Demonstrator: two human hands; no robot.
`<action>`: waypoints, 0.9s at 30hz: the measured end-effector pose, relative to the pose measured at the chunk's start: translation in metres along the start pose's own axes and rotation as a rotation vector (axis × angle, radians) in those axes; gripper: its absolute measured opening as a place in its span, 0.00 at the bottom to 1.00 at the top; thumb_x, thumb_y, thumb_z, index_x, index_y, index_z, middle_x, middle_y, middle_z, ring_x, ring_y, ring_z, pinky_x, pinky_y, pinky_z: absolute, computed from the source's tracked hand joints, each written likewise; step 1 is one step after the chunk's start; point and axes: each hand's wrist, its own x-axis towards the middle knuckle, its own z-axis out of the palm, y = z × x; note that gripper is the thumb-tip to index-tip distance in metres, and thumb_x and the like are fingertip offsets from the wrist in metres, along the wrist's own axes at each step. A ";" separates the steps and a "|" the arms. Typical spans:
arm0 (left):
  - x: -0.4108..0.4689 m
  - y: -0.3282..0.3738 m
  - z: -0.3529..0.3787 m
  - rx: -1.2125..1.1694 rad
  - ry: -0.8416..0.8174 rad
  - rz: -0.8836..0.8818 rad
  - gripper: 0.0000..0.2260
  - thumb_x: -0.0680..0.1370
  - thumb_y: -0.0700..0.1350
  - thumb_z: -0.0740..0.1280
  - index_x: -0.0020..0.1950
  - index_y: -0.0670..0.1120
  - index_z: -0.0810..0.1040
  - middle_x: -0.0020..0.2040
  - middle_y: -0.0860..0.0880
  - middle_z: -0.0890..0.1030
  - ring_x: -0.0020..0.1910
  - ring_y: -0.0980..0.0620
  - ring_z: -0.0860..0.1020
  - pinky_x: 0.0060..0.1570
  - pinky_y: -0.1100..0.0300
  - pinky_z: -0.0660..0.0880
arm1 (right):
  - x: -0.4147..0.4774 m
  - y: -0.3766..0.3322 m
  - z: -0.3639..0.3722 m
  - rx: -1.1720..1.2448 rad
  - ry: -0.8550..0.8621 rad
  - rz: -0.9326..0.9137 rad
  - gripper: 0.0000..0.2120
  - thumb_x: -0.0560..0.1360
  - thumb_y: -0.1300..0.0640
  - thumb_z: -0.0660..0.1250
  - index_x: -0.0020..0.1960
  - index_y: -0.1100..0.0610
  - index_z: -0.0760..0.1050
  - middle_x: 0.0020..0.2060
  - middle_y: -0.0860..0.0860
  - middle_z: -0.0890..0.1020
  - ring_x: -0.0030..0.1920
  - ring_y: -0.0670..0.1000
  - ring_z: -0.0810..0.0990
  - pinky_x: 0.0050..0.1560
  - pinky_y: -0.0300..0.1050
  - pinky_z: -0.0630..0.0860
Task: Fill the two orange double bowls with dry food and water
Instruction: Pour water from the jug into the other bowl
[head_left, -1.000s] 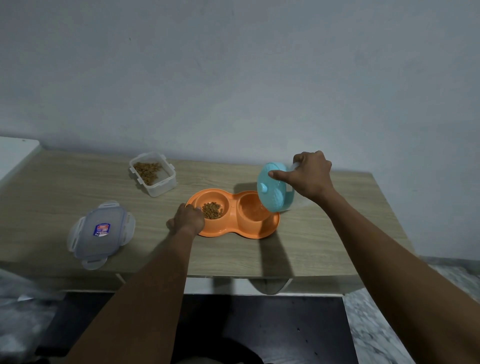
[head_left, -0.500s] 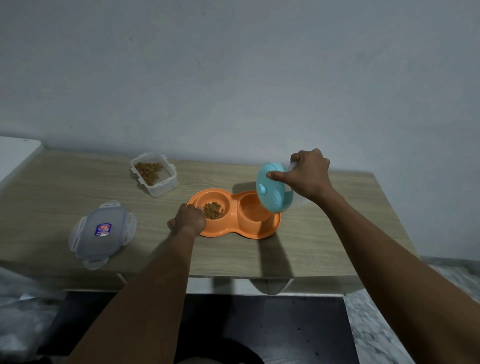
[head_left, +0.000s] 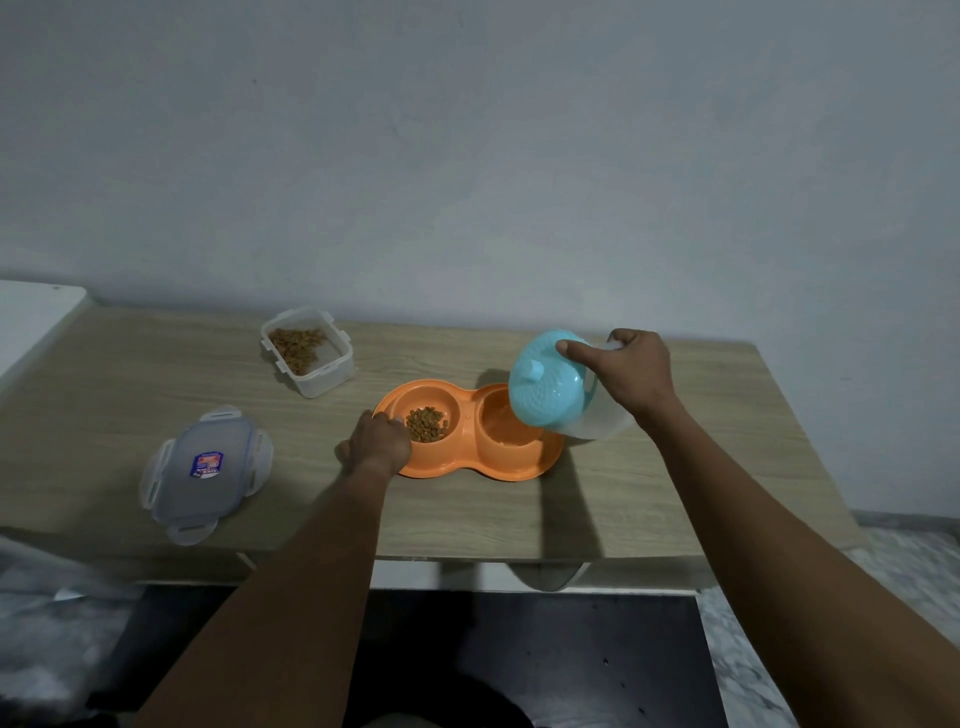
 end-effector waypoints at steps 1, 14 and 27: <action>-0.001 0.001 -0.001 0.007 0.002 -0.007 0.21 0.84 0.50 0.47 0.67 0.43 0.73 0.67 0.43 0.72 0.66 0.41 0.72 0.66 0.46 0.62 | 0.000 0.003 0.000 0.059 0.012 0.031 0.31 0.56 0.34 0.78 0.30 0.53 0.61 0.28 0.50 0.65 0.33 0.51 0.66 0.39 0.48 0.64; -0.012 0.013 -0.008 -0.013 0.042 -0.043 0.18 0.84 0.46 0.49 0.68 0.42 0.71 0.69 0.42 0.71 0.69 0.42 0.69 0.68 0.48 0.65 | 0.049 -0.003 0.019 0.648 0.076 0.244 0.28 0.65 0.47 0.81 0.29 0.52 0.60 0.26 0.47 0.62 0.25 0.44 0.63 0.27 0.38 0.62; -0.016 0.008 -0.002 -0.235 0.060 -0.069 0.19 0.84 0.47 0.53 0.73 0.45 0.69 0.72 0.40 0.71 0.68 0.34 0.70 0.70 0.49 0.64 | 0.081 0.000 0.085 0.811 0.086 0.471 0.19 0.69 0.46 0.78 0.43 0.59 0.75 0.32 0.48 0.71 0.32 0.45 0.70 0.33 0.39 0.69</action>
